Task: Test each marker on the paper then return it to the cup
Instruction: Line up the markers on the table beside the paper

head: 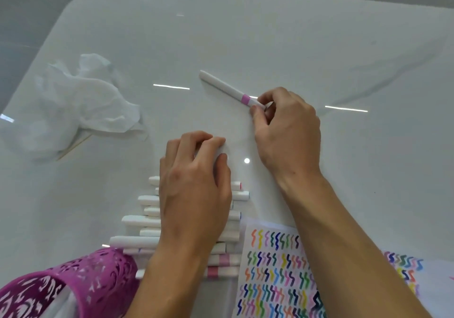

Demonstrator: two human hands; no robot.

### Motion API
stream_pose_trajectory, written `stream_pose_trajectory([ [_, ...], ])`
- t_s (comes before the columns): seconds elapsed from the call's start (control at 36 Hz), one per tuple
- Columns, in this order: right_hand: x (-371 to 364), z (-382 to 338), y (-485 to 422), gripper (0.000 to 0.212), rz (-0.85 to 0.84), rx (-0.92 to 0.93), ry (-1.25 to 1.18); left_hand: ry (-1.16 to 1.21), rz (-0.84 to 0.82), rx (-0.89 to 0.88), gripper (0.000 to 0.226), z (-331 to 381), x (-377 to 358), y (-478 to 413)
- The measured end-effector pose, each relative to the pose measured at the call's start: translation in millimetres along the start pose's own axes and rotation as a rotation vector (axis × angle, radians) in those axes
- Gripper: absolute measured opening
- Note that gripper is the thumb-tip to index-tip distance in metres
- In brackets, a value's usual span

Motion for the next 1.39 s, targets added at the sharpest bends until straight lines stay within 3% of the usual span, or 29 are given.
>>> stream_pose_trajectory([
  [0.31,28,-5,34,0.014,-0.026,0.042,-0.171,0.043,0.078,-0.011,0.027,8,19,8],
  [0.61,103,-4,124,0.007,-0.073,0.156,-0.311,0.095,0.189,-0.212,0.041,56,53,63],
  [0.81,148,17,196,0.004,-0.058,0.122,-0.391,0.11,0.241,-0.375,0.013,88,66,132],
  [1.08,197,45,304,0.004,-0.025,-0.065,-0.699,0.21,0.134,-0.476,0.019,129,89,233],
  [1.39,200,73,322,0.013,-0.063,-0.154,-0.8,0.364,-0.016,-0.318,0.01,139,74,258],
])
Point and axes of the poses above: each hand's wrist, its own y-axis away from the middle knuckle, its own x-axis out of the back of the hand, z = x × y, the point moved 8 cm from there along -y, towards the middle knuckle, and after that the axes turned 4 degrees about -x, right-handed, at the moved point
